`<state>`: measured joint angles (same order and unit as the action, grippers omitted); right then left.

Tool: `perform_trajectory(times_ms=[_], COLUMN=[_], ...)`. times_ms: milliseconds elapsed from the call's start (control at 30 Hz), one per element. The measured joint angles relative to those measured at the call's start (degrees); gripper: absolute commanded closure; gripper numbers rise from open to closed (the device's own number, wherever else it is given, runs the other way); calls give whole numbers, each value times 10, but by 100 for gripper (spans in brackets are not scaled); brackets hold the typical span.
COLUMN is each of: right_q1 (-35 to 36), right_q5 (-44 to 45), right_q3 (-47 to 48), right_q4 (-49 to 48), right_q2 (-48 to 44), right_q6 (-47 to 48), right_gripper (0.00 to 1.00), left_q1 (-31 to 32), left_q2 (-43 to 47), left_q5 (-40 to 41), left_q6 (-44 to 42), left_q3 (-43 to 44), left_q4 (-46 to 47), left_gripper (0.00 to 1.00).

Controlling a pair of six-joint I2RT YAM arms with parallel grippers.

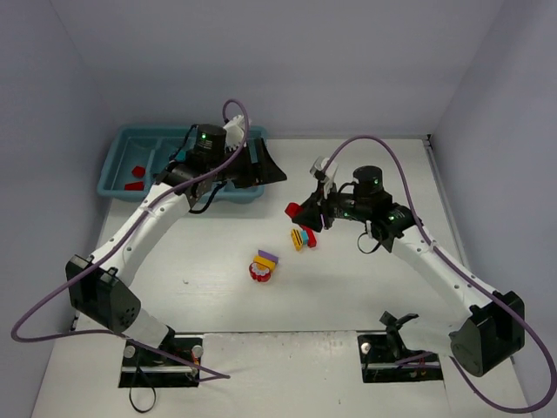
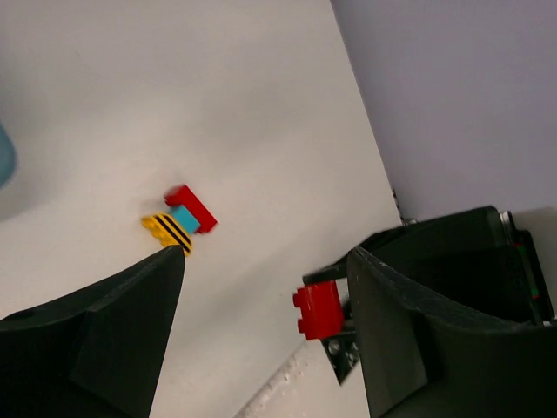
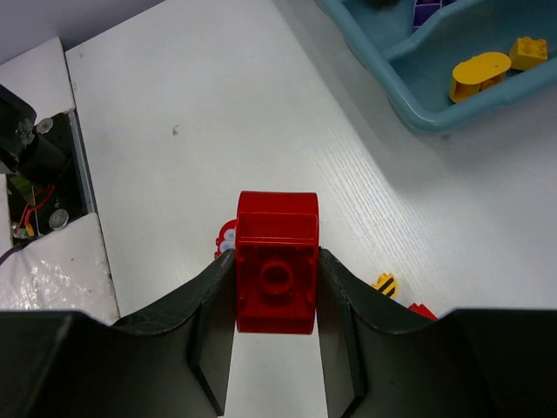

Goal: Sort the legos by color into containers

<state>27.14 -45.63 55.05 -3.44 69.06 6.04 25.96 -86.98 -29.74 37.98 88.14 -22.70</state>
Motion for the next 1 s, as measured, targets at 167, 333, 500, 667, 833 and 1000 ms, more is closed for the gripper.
perform_trajectory(times_ms=[167,333,500,667,833,1000], right_q1=[10,25,41,44,44,48], right_q5=[3,5,10,13,13,13], right_q3=[10,16,21,23,24,28], right_q4=[-2,-6,-7,-7,-7,-7], right_q2=[2,3,17,25,28,30], right_q6=[15,31,44,50,56,59], right_gripper=[93,92,92,92,92,92], left_q1=[27,40,53,58,58,60], left_q2=[4,4,4,4,4,0], left_q5=[-28,-40,-55,-69,-78,-78], left_q6=[30,41,43,29,5,-3], left_q3=[-21,-21,-21,-21,-21,-21], left_q4=[-24,-48,-66,-101,-139,-147], left_gripper=[31,34,40,46,50,53])
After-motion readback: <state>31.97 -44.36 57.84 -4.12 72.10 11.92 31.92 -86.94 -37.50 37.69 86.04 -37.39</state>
